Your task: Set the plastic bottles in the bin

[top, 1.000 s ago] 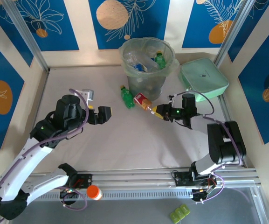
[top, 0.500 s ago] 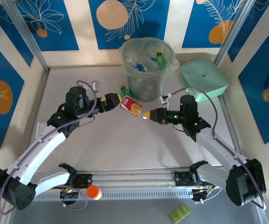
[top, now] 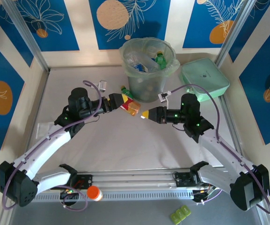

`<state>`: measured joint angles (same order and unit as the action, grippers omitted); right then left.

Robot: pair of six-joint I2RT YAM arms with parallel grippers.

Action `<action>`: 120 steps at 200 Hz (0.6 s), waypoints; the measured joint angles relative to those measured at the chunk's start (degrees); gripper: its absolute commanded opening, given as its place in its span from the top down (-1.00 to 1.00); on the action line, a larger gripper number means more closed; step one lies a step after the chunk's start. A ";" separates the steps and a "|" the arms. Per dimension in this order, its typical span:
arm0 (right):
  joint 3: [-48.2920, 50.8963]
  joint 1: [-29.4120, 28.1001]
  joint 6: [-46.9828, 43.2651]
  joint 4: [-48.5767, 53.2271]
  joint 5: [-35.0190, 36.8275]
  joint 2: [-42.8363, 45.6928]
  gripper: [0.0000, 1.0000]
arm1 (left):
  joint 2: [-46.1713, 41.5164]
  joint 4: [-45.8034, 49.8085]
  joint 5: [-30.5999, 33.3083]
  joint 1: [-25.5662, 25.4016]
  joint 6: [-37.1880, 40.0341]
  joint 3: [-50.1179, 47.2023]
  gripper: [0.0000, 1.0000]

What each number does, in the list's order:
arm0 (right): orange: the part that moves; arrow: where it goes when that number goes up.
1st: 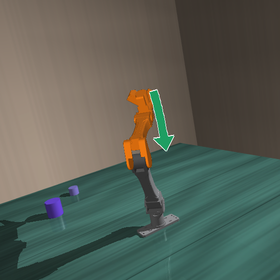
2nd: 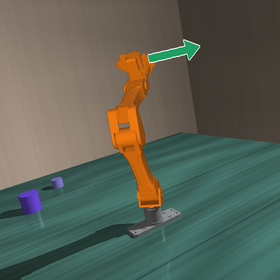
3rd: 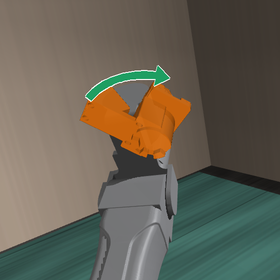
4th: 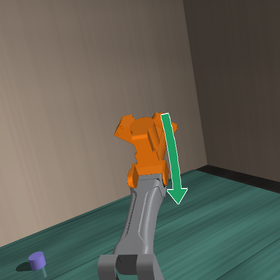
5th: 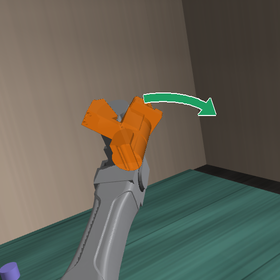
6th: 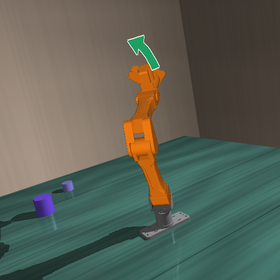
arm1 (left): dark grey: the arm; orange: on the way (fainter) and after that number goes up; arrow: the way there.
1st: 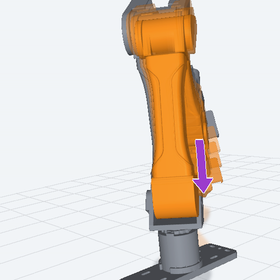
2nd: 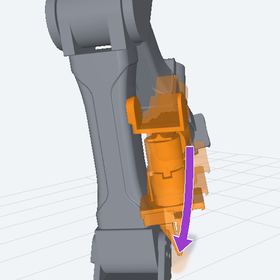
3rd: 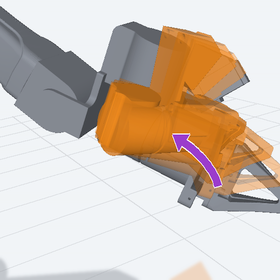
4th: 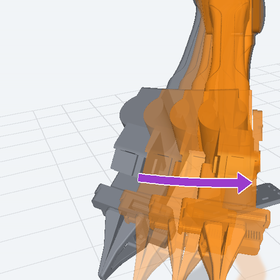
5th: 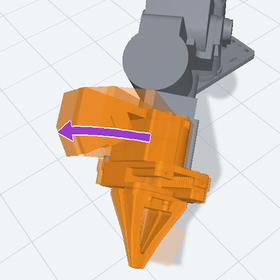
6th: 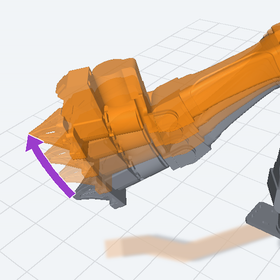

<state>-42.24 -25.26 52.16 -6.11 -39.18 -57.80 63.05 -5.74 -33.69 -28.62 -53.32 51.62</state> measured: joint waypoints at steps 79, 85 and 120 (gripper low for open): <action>-0.85 -0.31 1.25 -0.46 0.68 0.07 -0.17 | -0.63 -9.11 -4.02 0.07 -3.34 -2.60 -0.09; -0.87 -0.33 1.33 -0.76 0.85 0.07 -0.23 | -0.63 -9.44 -4.28 0.07 -3.69 -2.67 -0.09; -0.85 -1.99 3.85 -5.53 1.44 0.07 -0.19 | -1.25 -13.64 -4.48 0.07 -6.58 -3.17 -0.08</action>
<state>-43.09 -27.24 56.01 -11.64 -37.74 -57.74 61.80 -19.38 -38.17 -28.56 -59.90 48.45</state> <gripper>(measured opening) 0.618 0.572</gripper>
